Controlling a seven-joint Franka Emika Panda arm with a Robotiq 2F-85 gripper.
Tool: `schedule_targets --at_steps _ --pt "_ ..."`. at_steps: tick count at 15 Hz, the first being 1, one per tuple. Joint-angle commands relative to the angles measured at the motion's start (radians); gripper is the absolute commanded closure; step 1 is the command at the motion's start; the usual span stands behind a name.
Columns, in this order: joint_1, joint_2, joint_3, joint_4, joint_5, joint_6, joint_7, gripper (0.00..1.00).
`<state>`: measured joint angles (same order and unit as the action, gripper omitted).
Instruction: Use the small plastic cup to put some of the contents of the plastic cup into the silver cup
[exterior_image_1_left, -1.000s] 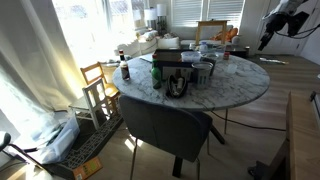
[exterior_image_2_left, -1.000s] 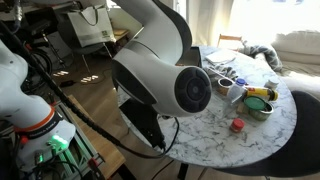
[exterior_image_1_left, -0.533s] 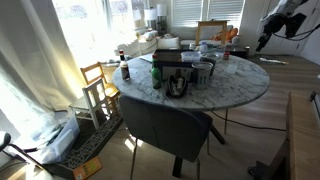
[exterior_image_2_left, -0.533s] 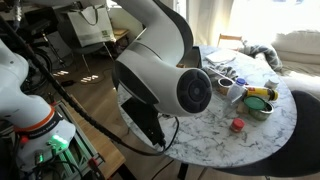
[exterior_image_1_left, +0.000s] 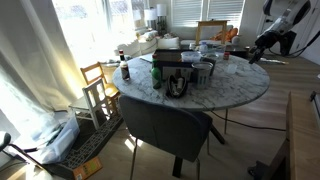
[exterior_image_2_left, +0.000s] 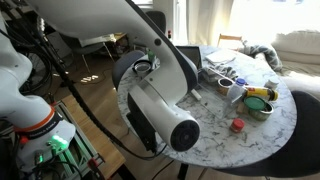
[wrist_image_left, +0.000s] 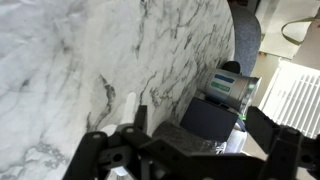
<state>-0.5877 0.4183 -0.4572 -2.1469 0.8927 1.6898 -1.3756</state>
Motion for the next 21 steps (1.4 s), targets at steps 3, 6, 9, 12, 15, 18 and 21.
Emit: schedule_targets --at_steps 3,6,9,12,15,18,21 --pt "-0.128 0.177 0.075 0.112 0.089 -0.096 -0.033 0.0" --pt "-0.187 0.245 0.102 0.176 0.106 -0.143 -0.042 0.0" --pt "-0.186 0.215 0.108 0.154 0.075 -0.141 -0.036 0.0" --pt "-0.216 0.249 0.124 0.194 0.076 -0.189 -0.051 0.0" --pt "-0.217 0.253 0.129 0.201 0.076 -0.193 -0.052 0.0" --pt "-0.219 0.26 0.133 0.208 0.088 -0.194 -0.042 0.0" --pt "-0.226 0.278 0.145 0.225 0.112 -0.212 -0.005 0.0"
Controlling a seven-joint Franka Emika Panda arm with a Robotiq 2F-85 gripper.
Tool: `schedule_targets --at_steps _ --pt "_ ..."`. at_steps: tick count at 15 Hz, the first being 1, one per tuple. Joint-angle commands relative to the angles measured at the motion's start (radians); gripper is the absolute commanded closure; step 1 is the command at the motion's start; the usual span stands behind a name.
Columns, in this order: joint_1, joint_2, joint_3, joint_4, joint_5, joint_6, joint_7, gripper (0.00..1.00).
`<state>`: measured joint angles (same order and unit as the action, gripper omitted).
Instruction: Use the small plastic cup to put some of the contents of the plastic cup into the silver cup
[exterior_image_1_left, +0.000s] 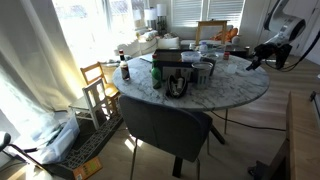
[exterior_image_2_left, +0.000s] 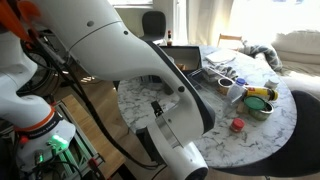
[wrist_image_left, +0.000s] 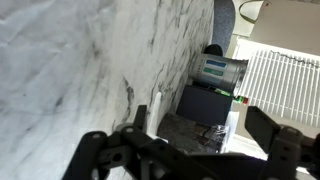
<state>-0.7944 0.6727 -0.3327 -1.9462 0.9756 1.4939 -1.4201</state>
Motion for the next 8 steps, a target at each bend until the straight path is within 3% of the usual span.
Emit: schedule_targets --at_steps 1,8 --pt "-0.019 0.028 0.024 0.028 0.041 -0.012 0.054 0.0" --pt "-0.002 0.078 0.038 0.049 0.129 0.021 0.136 0.0"
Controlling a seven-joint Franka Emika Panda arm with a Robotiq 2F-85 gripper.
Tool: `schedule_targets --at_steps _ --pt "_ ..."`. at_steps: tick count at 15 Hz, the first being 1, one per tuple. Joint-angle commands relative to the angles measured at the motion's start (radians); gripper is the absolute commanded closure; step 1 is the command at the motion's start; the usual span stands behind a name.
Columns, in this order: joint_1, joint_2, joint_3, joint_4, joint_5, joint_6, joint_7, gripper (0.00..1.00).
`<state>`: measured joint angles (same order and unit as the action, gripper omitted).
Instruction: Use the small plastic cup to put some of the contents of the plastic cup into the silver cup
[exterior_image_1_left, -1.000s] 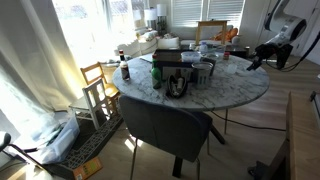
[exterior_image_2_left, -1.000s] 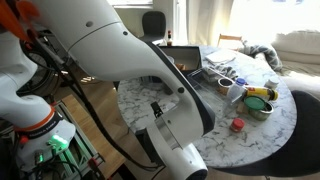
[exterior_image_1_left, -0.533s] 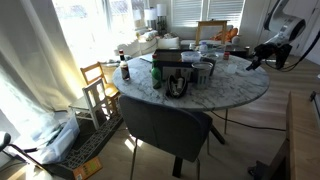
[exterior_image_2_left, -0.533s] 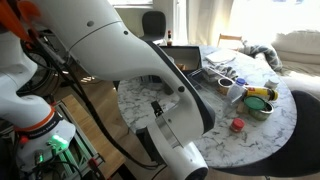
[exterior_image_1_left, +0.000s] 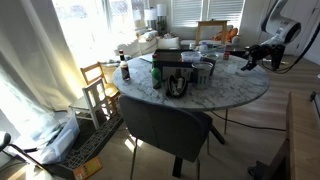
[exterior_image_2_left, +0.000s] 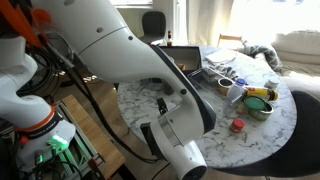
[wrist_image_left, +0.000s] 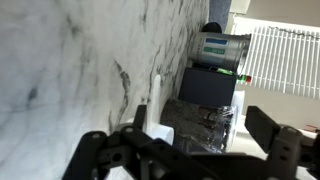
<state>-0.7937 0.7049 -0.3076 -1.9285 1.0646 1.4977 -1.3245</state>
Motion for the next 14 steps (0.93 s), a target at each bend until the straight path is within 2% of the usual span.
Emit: schedule_targets --at_steps 1,6,14 --pt "-0.001 0.054 0.014 0.036 0.047 0.019 0.05 0.0" --pt "0.006 0.095 0.026 0.062 0.069 0.017 0.096 0.0" --pt "0.034 0.092 0.024 0.054 0.044 0.028 0.145 0.0"
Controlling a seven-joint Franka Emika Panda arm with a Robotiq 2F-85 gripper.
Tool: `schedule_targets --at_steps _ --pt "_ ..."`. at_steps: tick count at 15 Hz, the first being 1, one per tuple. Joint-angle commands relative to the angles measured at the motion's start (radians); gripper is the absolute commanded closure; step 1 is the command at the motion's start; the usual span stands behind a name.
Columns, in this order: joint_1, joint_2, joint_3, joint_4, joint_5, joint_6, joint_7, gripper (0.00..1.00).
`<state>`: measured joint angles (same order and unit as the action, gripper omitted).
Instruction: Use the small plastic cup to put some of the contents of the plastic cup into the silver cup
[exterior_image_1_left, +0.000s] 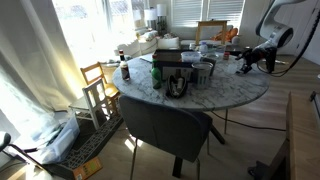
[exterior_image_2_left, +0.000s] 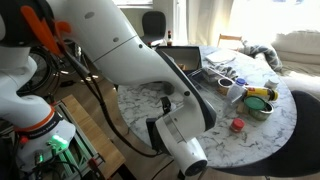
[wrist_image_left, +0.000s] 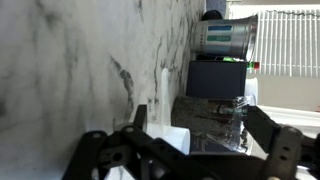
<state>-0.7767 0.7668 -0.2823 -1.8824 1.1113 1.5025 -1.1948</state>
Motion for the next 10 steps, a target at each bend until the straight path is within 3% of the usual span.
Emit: schedule_targets --at_steps 1,10 --pt "0.018 0.029 -0.001 0.005 -0.004 0.022 0.012 0.0" --pt "0.022 0.033 -0.006 -0.006 -0.069 -0.012 -0.013 0.0"
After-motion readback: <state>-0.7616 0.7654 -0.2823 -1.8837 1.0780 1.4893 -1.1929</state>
